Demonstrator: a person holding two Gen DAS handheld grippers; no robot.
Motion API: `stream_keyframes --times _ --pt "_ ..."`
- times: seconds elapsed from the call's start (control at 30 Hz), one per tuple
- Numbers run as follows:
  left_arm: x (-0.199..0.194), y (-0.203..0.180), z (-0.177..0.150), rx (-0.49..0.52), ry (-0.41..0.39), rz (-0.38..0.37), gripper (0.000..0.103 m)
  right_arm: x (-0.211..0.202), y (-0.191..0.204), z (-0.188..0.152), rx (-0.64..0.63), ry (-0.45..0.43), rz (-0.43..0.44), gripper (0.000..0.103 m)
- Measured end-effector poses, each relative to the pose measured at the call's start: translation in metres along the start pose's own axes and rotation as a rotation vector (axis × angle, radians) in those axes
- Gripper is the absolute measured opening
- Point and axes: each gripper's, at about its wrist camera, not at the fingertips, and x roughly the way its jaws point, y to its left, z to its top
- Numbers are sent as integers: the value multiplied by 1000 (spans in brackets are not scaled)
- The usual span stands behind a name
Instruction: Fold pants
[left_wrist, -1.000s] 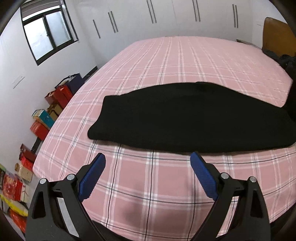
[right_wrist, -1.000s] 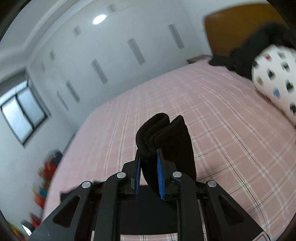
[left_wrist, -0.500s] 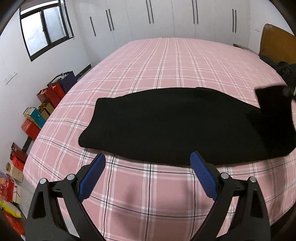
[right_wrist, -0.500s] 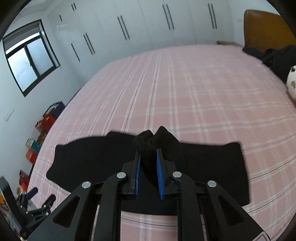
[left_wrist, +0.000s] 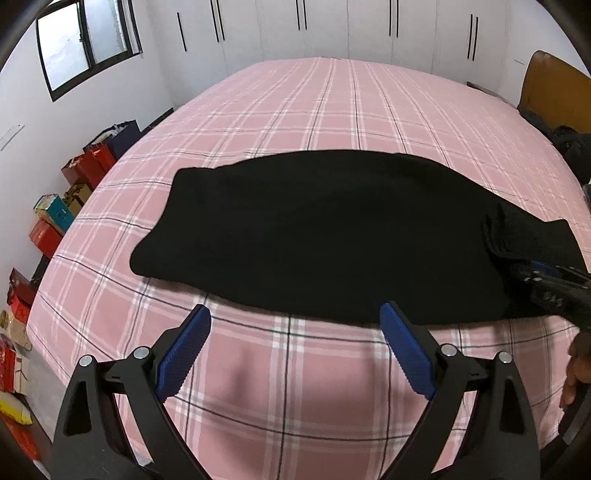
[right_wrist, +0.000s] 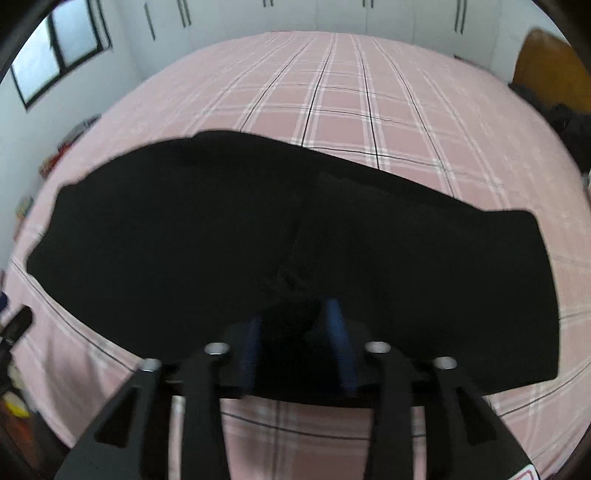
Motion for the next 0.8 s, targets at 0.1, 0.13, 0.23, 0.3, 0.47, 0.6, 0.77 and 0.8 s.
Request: stream_keyframes --times 0.1,0.13,0.23,0.3,0.47,0.6,0.77,0.8 --pt "0 -1 -3 1 12 -3 91 5 7 -2 -46 8 -39 14" --pt "0 -2 -4 1 17 -5 91 2 6 -1 -39 3 -34 14" --pt "-1 -2 -6 12 27 -3 91 -40 -6 13 75 -119 24 13" --pt "-1 -1 -6 24 30 2 91 -70 -9 26 112 -207 43 13" --pt "0 2 -3 24 42 17 91 -74 25 46 2 -209 78 22" --pt "-2 2 -3 16 53 18 91 -14 39 22 -35 -14 105 26" --pt "-4 3 -8 47 57 32 91 -61 -14 -13 125 -145 120 40" --pt "-3 3 -9 47 64 37 91 -69 -30 -19 144 -162 102 42"
